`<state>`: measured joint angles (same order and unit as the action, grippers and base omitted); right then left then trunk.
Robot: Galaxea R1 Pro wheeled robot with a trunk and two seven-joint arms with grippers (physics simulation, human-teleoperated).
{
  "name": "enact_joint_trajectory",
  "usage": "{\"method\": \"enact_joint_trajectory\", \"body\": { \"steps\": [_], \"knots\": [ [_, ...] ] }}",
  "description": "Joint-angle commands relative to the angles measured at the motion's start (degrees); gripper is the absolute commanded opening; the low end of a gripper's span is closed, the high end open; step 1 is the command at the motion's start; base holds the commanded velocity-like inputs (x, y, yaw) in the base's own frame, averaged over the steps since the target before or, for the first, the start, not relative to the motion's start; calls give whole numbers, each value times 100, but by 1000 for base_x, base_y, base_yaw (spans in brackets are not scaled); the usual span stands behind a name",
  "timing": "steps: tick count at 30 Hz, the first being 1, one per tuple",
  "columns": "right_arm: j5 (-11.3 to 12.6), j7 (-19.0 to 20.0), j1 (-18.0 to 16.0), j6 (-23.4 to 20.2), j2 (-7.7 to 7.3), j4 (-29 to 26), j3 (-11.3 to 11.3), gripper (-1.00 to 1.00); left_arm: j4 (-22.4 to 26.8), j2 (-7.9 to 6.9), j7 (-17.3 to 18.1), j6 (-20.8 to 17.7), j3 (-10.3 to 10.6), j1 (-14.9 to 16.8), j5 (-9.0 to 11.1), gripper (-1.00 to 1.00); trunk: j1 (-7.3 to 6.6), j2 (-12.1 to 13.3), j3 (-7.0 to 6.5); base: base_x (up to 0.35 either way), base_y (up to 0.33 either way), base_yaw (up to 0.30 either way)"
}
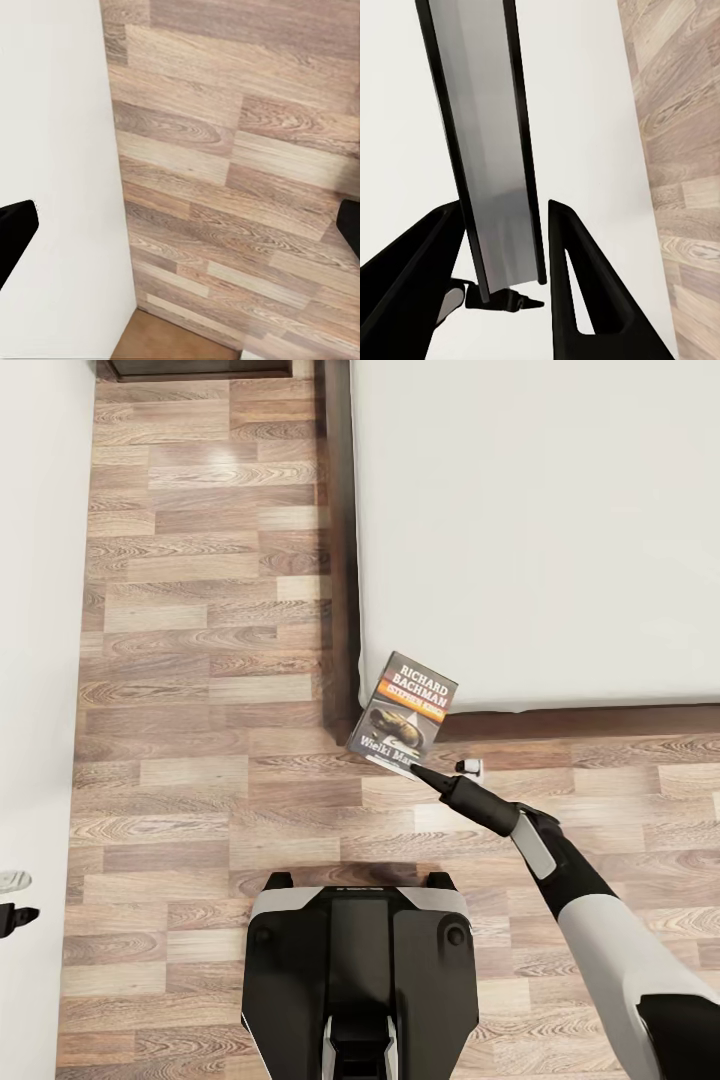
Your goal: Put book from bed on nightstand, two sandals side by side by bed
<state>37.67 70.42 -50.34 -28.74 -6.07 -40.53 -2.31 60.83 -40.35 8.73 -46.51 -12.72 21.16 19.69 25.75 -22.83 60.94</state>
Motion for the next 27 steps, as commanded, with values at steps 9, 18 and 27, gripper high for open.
{"method": "enact_joint_trajectory", "body": {
  "steps": [9,18,27],
  "knots": [
    [44,-130,-2,-37,104,1,-16,-100,-273,1,52,166,-11,2,-79,100,4,-9,5,0,0,0],
    [26,-231,-2,-27,179,1,-22,-100,-707,9,70,493,-15,2,-87,100,4,-9,5,0,0,0],
    [37,-612,-2,-60,265,4,-31,-100,-976,519,86,712,38,9,-85,100,4,-9,5,0,0,0]
  ]
}}
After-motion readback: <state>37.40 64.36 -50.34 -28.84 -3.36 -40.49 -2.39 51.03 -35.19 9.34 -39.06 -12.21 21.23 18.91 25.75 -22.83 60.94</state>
